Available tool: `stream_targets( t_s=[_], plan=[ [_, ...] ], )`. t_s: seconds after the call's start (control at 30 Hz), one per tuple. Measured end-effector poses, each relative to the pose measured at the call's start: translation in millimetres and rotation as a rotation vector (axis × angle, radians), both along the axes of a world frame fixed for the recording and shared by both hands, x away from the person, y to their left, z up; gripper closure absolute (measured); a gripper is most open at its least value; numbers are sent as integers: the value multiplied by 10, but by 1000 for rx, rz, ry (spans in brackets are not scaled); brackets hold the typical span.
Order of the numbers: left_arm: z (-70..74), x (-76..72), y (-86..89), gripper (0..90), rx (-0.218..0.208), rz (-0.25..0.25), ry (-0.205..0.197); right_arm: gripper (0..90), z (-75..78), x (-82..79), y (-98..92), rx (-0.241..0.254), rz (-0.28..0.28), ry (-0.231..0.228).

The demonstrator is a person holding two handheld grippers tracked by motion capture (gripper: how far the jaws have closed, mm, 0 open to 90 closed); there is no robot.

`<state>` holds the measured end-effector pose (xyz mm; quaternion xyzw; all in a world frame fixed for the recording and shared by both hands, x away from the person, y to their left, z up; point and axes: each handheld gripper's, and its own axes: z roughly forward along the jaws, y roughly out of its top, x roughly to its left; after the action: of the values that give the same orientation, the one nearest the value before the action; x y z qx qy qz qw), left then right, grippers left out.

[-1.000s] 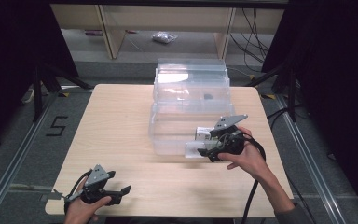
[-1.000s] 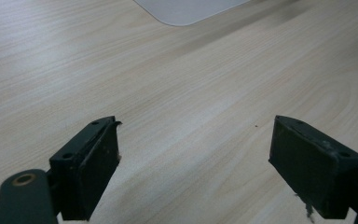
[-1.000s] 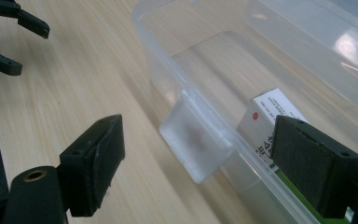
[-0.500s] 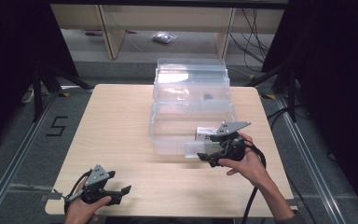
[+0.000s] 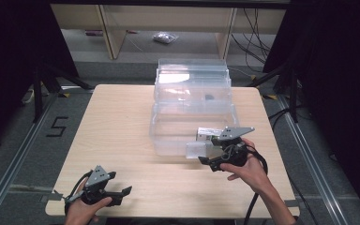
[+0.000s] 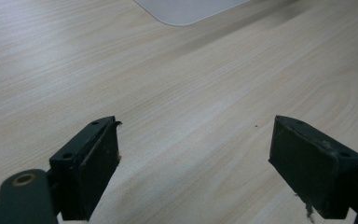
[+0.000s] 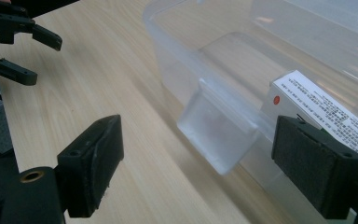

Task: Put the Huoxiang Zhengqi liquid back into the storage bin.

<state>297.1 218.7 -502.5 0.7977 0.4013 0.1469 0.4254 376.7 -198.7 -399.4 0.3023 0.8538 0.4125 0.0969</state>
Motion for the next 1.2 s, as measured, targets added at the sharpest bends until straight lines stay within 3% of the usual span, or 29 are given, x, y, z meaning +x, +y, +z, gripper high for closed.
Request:
stream_targets(
  t_s=[0.07,0.17,0.4,0.57,0.6,0.8,0.87,0.9,0.93,1.13,1.2],
  plan=[
    [-3,-2,-2,151,-3,2,-5,179,-15,3,-10,-2,11,-29],
    [-3,-1,-2,151,-1,1,-4,182,-45,-28,-11,18,-8,0],
    [-2,0,-3,151,-6,4,-1,182,-104,-52,-27,12,-19,-41],
    [-2,-3,-2,151,-6,5,-7,185,-172,-86,-20,13,-16,-22],
    [-5,-5,-10,151,-15,12,-8,185,-178,-112,-16,19,-30,-1],
    [-5,-6,-11,151,-16,11,-8,186,-250,-122,-40,10,-23,-17],
    [-5,-6,-11,151,-15,11,-7,186,-276,-130,-37,13,-23,-3],
    [-5,-6,-11,151,-15,11,-7,186,-284,-162,-28,28,-42,26],
    [-5,-7,-11,151,-15,11,-7,186,-294,-143,-38,20,-18,5],
    [-2,-3,-5,151,-6,9,-3,186,-354,-174,-58,23,-20,11],
    [-8,-12,-28,151,-39,19,-2,186,-381,-176,-64,29,-22,12]
  ],
)
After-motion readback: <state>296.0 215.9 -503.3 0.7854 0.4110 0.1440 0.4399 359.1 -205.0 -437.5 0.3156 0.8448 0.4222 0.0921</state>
